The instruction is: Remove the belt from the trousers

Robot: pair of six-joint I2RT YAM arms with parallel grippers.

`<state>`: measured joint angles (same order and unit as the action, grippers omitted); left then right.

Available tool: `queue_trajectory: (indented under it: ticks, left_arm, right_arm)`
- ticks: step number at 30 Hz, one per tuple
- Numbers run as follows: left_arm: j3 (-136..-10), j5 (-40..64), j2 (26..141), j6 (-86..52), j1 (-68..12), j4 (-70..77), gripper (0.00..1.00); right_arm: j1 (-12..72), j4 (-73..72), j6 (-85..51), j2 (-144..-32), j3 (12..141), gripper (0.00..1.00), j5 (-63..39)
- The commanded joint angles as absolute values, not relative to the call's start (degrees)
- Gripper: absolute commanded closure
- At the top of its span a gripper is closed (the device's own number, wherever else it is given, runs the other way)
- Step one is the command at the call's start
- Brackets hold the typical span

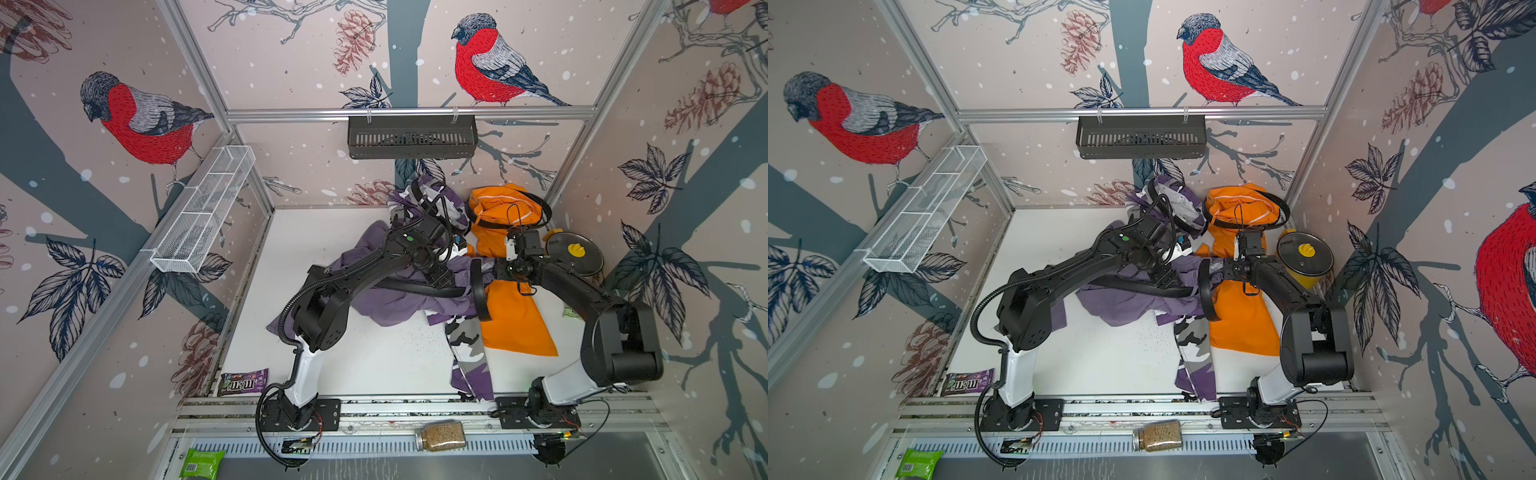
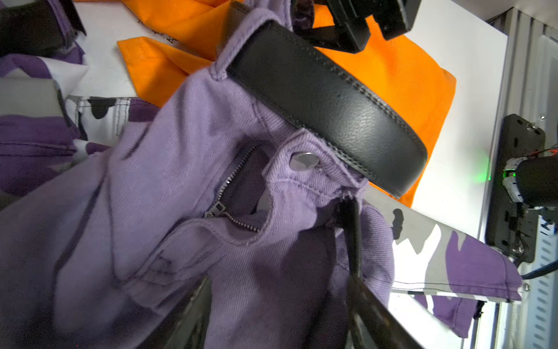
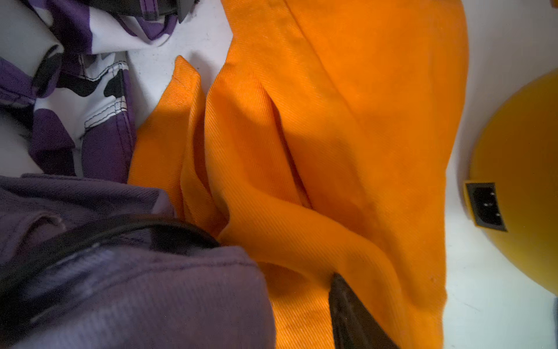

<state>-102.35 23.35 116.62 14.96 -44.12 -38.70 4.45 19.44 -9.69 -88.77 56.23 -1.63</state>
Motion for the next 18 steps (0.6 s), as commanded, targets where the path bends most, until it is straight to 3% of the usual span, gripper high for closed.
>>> queue_trajectory:
  ticks: [1,13,18]
  left_arm:
    - [-102.4,27.8,114.6,15.0,-43.9,-39.2,0.31]
    - [-101.7,27.4,116.0,16.5,-43.9,-42.6,0.30]
    - [-100.0,29.1,116.6,16.3,-43.9,-43.7,0.46]
  right_arm:
    - [4.5,19.1,-9.1,-88.8,56.1,0.44,-2.3]
    - [4.7,18.9,-9.0,-89.2,56.0,0.43,-3.0]
    - [4.8,19.3,-8.8,-88.8,56.0,0.43,-2.7]
